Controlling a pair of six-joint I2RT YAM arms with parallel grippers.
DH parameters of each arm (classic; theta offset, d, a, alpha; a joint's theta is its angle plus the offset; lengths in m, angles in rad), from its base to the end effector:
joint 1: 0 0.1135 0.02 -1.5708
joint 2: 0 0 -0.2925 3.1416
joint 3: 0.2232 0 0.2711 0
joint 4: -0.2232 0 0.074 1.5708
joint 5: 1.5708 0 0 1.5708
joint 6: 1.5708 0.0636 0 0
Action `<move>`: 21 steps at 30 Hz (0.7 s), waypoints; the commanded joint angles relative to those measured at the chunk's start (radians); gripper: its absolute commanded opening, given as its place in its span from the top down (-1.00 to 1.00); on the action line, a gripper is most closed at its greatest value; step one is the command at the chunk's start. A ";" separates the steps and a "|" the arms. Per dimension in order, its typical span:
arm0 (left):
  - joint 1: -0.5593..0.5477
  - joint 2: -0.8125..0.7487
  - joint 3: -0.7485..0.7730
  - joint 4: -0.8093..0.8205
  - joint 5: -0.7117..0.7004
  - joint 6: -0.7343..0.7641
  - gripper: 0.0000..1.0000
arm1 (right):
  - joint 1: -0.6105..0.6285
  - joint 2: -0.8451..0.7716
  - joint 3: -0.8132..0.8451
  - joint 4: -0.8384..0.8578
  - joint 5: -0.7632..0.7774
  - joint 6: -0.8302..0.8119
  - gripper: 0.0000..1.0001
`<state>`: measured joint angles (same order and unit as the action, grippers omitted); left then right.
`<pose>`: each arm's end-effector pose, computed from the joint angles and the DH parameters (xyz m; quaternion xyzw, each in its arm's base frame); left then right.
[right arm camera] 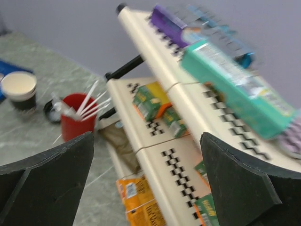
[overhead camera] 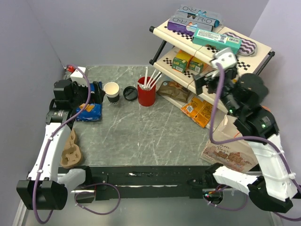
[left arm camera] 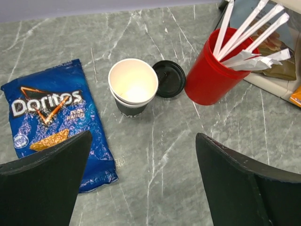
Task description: Pack the takeout coffee
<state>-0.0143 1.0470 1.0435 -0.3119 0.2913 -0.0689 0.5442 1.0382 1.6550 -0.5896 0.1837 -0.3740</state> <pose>0.2663 -0.0221 0.3840 0.0634 0.8028 -0.1415 0.5757 0.1676 0.0879 0.5711 -0.2488 0.6517 -0.0031 0.7165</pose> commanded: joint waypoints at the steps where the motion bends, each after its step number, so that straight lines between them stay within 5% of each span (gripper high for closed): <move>1: 0.004 0.016 0.090 -0.041 0.031 0.043 -0.91 | 0.019 0.020 -0.078 -0.024 -0.177 0.050 -1.00; 5: 0.004 0.103 0.177 -0.108 -0.033 0.058 -0.86 | 0.023 0.034 -0.096 -0.042 -0.369 0.047 -1.00; 9: 0.004 0.260 0.359 -0.239 -0.049 0.057 -0.55 | 0.034 0.037 -0.170 -0.010 -0.518 0.032 -1.00; 21: 0.005 0.654 0.703 -0.452 -0.014 0.023 -0.01 | 0.065 0.097 -0.276 -0.099 -0.425 0.079 -0.96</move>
<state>-0.0124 1.6474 1.6413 -0.6891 0.2577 -0.0231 0.6044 1.1648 1.4109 -0.6617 -0.2558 -0.3206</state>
